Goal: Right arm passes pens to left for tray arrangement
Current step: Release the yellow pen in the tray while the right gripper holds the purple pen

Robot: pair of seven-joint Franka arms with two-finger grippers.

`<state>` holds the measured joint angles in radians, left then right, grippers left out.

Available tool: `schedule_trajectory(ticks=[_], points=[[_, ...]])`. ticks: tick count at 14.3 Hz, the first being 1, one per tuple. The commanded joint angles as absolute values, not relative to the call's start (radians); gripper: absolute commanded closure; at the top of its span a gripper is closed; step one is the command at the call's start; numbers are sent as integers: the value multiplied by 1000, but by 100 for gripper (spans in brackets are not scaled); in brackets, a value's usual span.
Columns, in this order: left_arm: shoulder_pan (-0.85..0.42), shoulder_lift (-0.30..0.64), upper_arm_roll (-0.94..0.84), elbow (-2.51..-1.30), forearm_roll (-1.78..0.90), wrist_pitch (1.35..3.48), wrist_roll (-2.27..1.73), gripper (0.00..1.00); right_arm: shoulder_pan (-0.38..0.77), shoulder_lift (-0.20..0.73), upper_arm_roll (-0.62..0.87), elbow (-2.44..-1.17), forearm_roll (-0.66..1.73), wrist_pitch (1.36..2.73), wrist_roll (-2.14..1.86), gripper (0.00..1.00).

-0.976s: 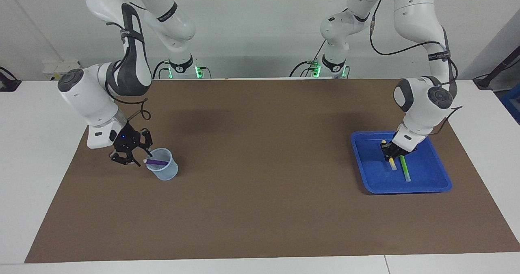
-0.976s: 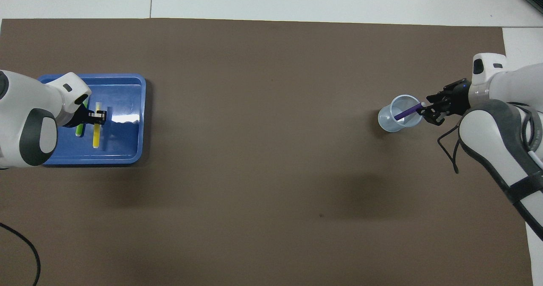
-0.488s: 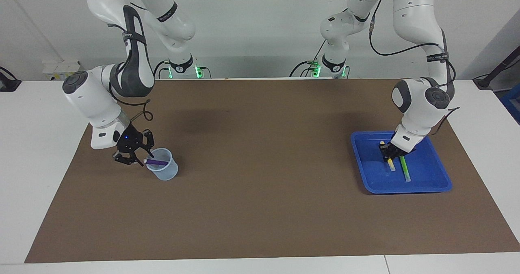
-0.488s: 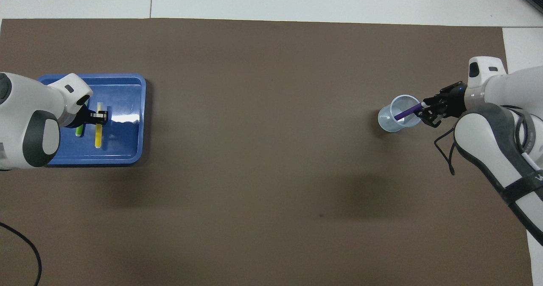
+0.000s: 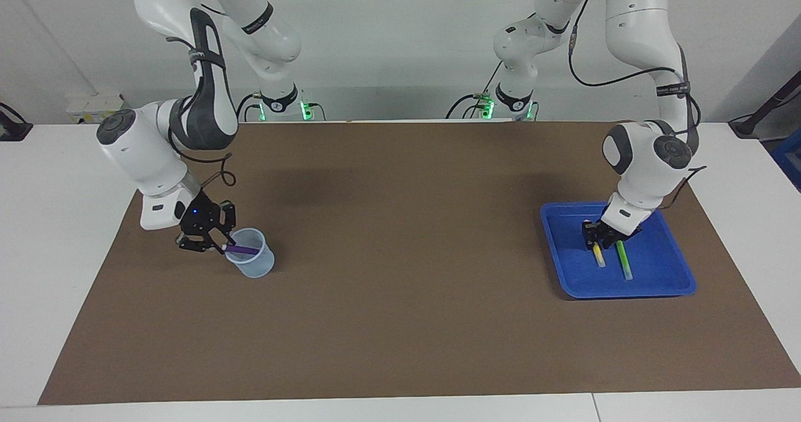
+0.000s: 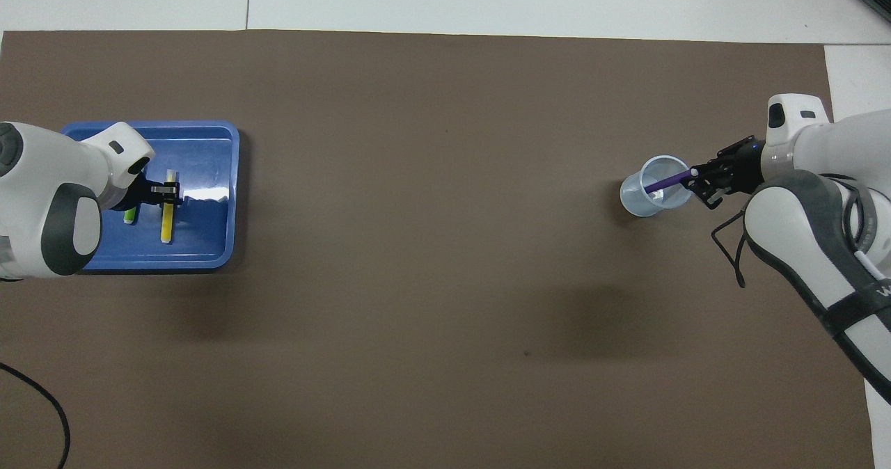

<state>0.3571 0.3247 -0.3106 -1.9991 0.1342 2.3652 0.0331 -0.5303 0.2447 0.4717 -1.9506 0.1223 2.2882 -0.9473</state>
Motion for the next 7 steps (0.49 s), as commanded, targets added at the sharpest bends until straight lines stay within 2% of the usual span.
schedule_trajectory(ticks=[1,2,3,4,7], points=[[347,322,-301,-1999,143,2382,28,43,-541,244,485,-1953,101,2293,-937,78],[348,322,-301,-1996,144,2387,29,37,-541,244,485,-1953,101,2293,-936,80],[348,322,-302,-1984,144,2390,31,18,-540,244,486,-1951,101,2290,-936,82],[347,322,-302,-1973,144,2387,34,5,-541,244,488,-1950,101,2290,-936,84],[331,307,-302,-1968,147,2408,66,2,-541,244,488,-1950,101,2289,-936,90]])
